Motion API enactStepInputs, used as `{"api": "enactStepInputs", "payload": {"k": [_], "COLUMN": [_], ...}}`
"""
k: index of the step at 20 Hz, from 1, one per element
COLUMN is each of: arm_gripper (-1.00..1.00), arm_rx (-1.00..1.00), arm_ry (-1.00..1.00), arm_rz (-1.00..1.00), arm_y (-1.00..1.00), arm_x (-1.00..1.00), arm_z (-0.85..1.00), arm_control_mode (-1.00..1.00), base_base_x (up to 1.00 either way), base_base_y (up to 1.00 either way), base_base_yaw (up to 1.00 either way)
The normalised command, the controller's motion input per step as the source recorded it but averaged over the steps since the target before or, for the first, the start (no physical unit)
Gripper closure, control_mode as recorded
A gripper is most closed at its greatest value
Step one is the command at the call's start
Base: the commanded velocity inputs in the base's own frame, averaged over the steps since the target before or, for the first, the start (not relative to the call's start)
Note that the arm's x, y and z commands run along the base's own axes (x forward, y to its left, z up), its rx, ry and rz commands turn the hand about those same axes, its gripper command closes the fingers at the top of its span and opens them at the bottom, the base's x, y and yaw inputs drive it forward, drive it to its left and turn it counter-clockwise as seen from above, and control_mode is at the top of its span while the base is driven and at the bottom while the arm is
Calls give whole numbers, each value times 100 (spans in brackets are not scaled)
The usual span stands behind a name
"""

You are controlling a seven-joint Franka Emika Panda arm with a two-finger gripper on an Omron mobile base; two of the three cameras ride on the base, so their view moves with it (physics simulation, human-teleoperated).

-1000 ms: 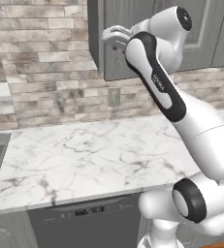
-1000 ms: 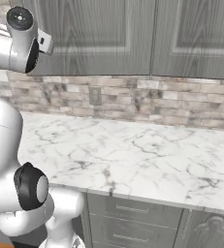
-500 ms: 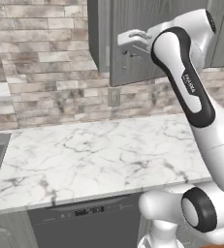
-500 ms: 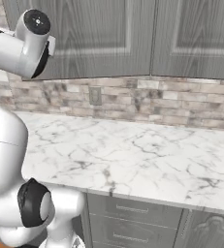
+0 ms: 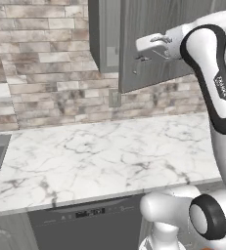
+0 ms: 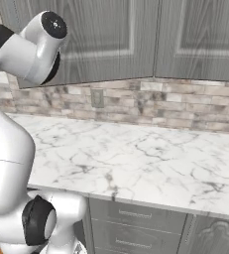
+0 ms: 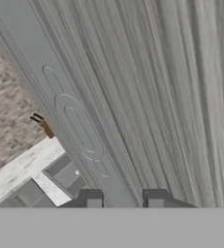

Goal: Open the cabinet, pick the kettle from the cabinet, and place it in the sink.

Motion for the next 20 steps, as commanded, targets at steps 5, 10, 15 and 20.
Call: {"api": "enactStepInputs", "payload": {"k": [5,10,15,20], "arm_gripper": [100,100,100,100], "arm_rx": [0,0,0,0], "arm_ry": [-2,-3,-3,-5], "arm_rz": [15,14,11,5], "arm_y": [-8,-12,-14,-20], "arm_x": [-66,-65,-63,-58], "arm_z": [1,2,2,0], "arm_control_mode": [-100,-100,-100,-100], "base_base_x": [0,0,0,0], "base_base_y": [0,0,0,0], "base_base_yaw": [0,0,0,0]}}
